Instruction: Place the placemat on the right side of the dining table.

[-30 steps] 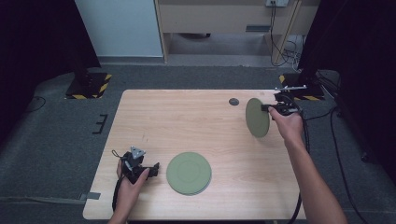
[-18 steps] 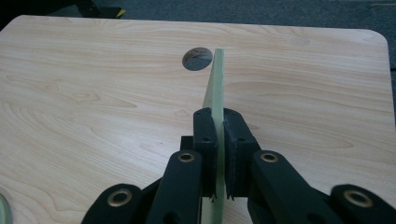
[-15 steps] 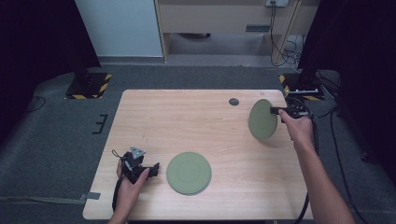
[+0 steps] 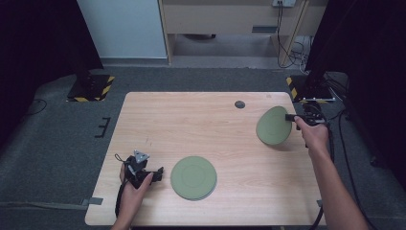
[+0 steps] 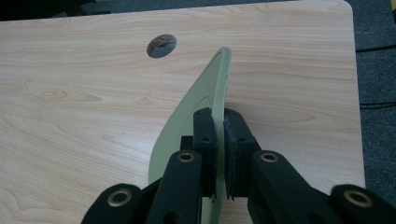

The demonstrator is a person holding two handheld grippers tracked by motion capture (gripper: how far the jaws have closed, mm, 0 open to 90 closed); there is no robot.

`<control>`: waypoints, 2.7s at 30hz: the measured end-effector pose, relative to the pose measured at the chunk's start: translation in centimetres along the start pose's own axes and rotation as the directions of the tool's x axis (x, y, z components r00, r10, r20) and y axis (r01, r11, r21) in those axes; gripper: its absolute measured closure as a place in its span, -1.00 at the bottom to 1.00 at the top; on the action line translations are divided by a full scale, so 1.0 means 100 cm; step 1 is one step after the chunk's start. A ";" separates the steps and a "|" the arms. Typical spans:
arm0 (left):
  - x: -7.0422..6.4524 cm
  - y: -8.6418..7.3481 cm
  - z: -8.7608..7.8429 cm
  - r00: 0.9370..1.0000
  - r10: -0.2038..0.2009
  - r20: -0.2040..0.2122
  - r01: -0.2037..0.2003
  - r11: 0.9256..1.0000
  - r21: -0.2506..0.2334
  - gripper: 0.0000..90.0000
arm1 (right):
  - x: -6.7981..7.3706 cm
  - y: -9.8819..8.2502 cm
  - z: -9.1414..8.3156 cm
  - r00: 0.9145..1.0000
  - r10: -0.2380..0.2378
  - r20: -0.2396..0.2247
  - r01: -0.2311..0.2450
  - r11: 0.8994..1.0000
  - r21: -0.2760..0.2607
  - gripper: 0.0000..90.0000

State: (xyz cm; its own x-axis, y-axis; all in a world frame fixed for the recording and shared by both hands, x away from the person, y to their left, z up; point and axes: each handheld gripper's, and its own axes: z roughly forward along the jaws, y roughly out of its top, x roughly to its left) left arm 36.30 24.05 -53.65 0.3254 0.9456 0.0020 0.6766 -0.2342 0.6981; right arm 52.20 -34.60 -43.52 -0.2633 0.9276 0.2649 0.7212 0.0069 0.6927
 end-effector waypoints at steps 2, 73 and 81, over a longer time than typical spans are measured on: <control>0.000 0.000 0.000 1.000 -0.001 0.001 0.001 1.000 0.001 -1.00 | -0.002 -0.001 0.001 1.000 0.002 0.002 -0.002 1.000 0.001 0.91; 0.000 0.001 0.001 1.000 0.003 0.005 -0.003 1.000 0.001 -1.00 | -0.027 -0.054 0.033 0.996 0.024 0.089 -0.035 0.992 0.122 0.72; 0.000 0.001 0.001 1.000 0.003 0.005 -0.003 1.000 0.001 -1.00 | -0.032 -0.059 0.037 0.993 0.032 0.113 -0.043 0.994 0.103 0.45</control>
State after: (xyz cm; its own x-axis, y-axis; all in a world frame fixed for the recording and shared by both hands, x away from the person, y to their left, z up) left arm 36.39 24.02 -53.64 0.3310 0.9436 0.0009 0.6759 -0.2377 0.6976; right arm 51.15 -36.22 -50.91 -0.1663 0.9636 0.2091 0.7940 0.0051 0.6079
